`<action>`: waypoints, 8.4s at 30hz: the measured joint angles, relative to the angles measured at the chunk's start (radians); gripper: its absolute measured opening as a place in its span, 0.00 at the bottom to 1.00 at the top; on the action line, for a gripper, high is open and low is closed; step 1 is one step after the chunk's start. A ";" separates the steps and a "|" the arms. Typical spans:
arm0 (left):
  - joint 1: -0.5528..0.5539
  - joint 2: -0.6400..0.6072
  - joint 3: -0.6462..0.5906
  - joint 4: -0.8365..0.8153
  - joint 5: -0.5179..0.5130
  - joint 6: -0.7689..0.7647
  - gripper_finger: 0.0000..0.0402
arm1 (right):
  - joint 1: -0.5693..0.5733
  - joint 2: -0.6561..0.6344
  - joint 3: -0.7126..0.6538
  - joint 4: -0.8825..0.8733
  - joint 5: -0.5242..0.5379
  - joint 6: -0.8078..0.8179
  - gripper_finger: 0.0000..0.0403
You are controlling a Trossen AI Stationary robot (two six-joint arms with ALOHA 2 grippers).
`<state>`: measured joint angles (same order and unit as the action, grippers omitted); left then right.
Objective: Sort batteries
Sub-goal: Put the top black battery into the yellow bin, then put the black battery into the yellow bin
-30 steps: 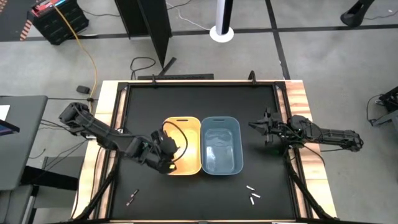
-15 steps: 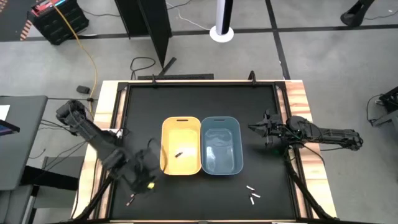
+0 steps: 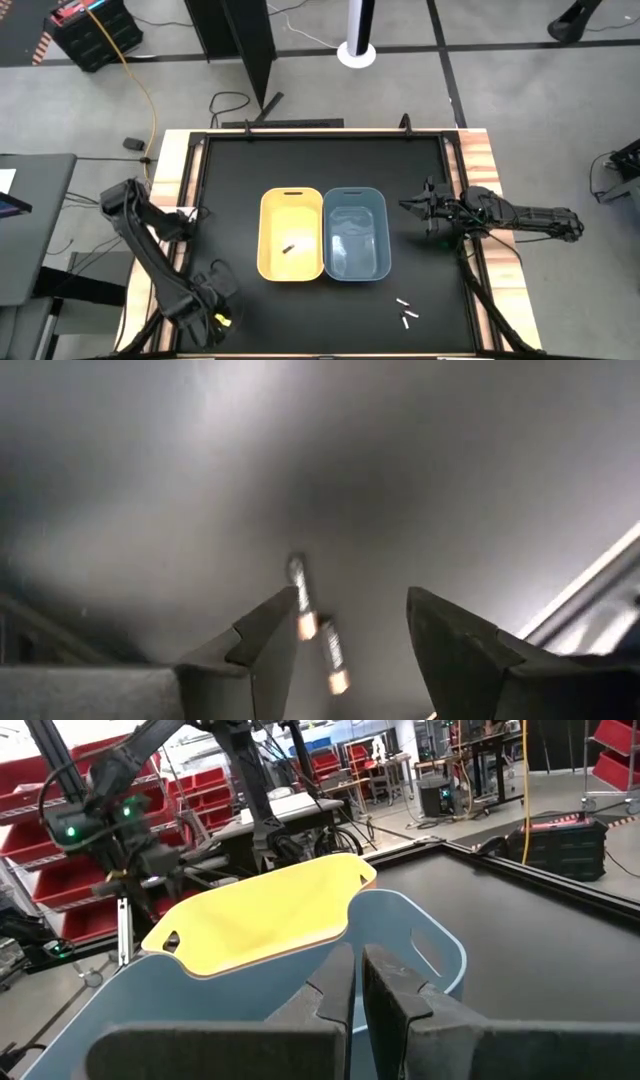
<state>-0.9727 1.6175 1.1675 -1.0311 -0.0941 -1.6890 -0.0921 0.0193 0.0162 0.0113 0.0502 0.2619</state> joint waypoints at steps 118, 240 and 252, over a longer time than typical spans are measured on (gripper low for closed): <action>0.267 -0.199 -0.506 0.242 -0.058 0.410 0.37 | 0.000 0.000 -0.001 0.004 0.003 0.019 0.11; 0.371 -0.546 -0.495 0.857 -0.586 1.052 0.05 | 0.000 0.000 -0.001 -0.003 0.004 0.020 0.11; 0.406 -0.484 -0.446 0.828 -0.482 1.041 0.51 | 0.000 0.000 -0.001 -0.003 0.003 0.020 0.11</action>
<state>-0.5668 1.1331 0.7214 -0.2030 -0.5757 -0.6484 -0.0919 0.0193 0.0154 0.0078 0.0530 0.2820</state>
